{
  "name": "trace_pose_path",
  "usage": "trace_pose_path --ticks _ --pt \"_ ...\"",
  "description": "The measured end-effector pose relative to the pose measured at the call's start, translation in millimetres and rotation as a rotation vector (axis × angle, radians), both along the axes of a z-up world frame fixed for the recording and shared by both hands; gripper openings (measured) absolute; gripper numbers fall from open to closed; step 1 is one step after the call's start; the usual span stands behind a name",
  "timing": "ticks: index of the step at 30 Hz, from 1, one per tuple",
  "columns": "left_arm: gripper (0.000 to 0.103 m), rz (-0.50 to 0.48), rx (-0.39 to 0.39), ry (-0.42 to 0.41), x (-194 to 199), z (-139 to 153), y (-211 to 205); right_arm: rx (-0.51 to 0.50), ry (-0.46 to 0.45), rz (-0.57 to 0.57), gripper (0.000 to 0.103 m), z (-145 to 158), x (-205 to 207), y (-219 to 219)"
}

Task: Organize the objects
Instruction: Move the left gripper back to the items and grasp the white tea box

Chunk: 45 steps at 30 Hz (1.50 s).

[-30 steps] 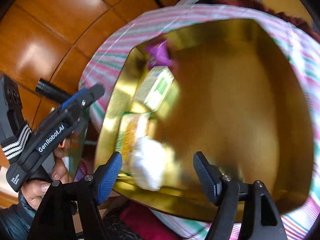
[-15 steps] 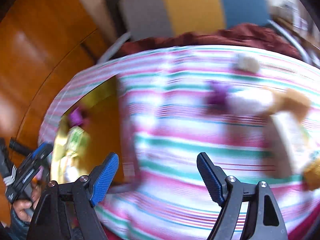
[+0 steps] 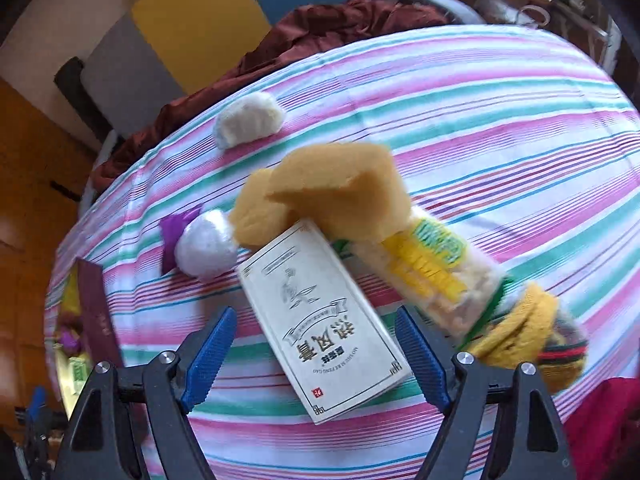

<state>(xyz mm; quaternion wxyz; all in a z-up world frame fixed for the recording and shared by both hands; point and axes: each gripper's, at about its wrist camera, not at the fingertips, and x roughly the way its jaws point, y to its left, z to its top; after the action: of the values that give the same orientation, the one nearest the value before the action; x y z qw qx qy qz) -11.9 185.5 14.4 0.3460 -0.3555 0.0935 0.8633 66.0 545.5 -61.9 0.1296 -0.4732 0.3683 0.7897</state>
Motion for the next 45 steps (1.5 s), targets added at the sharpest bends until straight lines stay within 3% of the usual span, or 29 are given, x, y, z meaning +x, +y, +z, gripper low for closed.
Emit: trace_pose_path --ticks 5,8,12,17,23,34,36,38,45 --pt "0.062 -0.081 -0.010 -0.015 7.4 0.2 38.1 -0.021 0.100 0.102 0.082 14.0 -2.3 -19.1" --pt "0.063 -0.127 -0.023 -0.011 13.9 -1.0 63.6 0.045 0.137 0.013 0.082 25.2 10.6 -6.7" --pt "0.064 -0.198 -0.040 -0.023 23.5 -9.1 102.0 0.075 0.189 -0.186 0.082 35.9 35.6 24.4" --pt "0.074 -0.301 -0.077 -0.018 35.9 -23.7 155.0 0.028 0.235 -0.325 0.082 34.7 57.5 52.0" --pt "0.084 -0.350 -0.095 -0.051 34.4 -42.0 205.8 -0.007 0.249 -0.348 0.082 32.1 62.2 59.6" --pt "0.087 -0.443 -0.192 -0.059 29.8 -74.6 275.3 -0.034 0.252 -0.335 0.082 28.3 64.2 60.4" --pt "0.085 -0.452 -0.192 -0.060 28.4 -81.0 282.8 -0.034 0.242 -0.329 0.082 27.5 62.9 59.6" --pt "0.052 -0.448 -0.206 -0.073 26.0 -89.6 284.0 -0.035 0.236 -0.324 0.082 26.7 61.9 59.2" --pt "0.051 -0.380 -0.123 -0.051 44.3 -92.2 233.7 -0.020 0.197 -0.298 0.082 23.4 56.3 55.6"
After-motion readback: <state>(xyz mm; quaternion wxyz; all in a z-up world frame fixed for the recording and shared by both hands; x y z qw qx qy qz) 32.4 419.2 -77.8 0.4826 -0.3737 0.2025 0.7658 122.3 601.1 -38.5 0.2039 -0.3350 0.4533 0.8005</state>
